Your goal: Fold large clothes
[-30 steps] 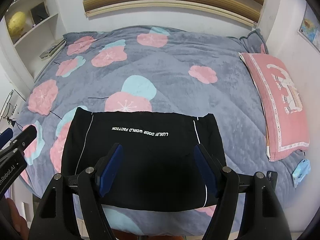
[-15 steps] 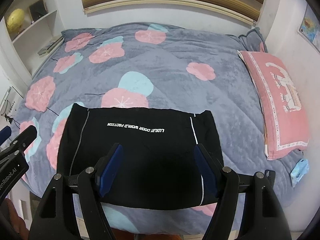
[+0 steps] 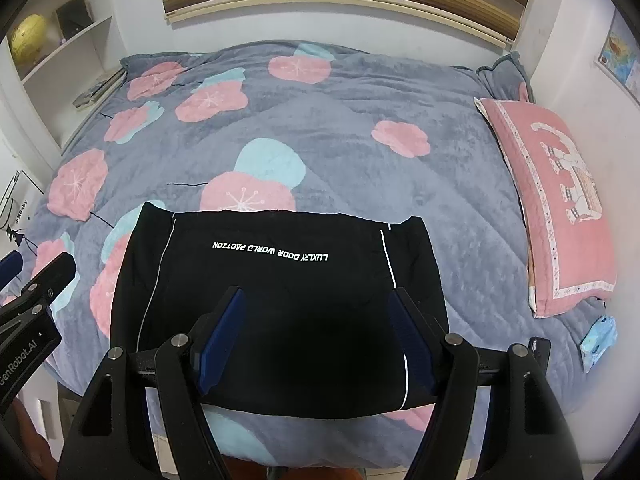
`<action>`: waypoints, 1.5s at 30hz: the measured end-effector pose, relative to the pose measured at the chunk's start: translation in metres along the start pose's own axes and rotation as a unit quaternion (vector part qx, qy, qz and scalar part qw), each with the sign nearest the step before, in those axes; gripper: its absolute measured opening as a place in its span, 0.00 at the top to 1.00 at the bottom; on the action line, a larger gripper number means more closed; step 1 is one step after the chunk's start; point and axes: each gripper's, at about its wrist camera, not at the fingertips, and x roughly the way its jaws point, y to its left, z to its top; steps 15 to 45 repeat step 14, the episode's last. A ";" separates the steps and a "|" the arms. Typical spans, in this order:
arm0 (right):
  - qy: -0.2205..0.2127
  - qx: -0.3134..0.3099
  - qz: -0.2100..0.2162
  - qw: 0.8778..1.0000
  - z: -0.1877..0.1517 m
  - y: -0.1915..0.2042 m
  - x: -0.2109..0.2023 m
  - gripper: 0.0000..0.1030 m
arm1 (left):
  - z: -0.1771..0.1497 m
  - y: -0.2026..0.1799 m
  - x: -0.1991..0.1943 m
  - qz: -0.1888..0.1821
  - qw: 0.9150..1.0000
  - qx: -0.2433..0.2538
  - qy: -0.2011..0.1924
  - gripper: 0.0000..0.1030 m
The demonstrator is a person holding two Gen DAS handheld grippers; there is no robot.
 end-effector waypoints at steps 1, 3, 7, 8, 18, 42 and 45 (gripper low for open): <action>0.001 0.000 0.001 1.000 0.000 0.000 0.001 0.27 | 0.000 -0.001 0.000 -0.001 1.000 -0.001 0.000 0.19; 0.004 -0.001 0.002 1.000 0.000 0.001 0.003 0.27 | 0.000 0.001 -0.001 0.000 1.000 0.001 -0.002 0.20; 0.004 -0.003 0.001 1.000 0.000 0.002 0.004 0.27 | 0.003 0.001 0.000 0.000 1.000 0.014 -0.013 0.20; 0.004 -0.004 0.000 1.000 0.000 0.003 0.004 0.27 | 0.004 0.001 0.000 0.003 1.000 0.017 -0.017 0.20; 0.005 -0.006 -0.004 1.000 0.001 0.003 0.007 0.27 | 0.011 0.004 0.003 0.006 0.999 0.028 -0.041 0.20; 0.005 -0.006 -0.004 1.000 0.001 0.003 0.007 0.27 | 0.011 0.004 0.003 0.006 0.999 0.028 -0.041 0.20; 0.005 -0.006 -0.004 1.000 0.001 0.003 0.007 0.27 | 0.011 0.004 0.003 0.006 0.999 0.028 -0.041 0.20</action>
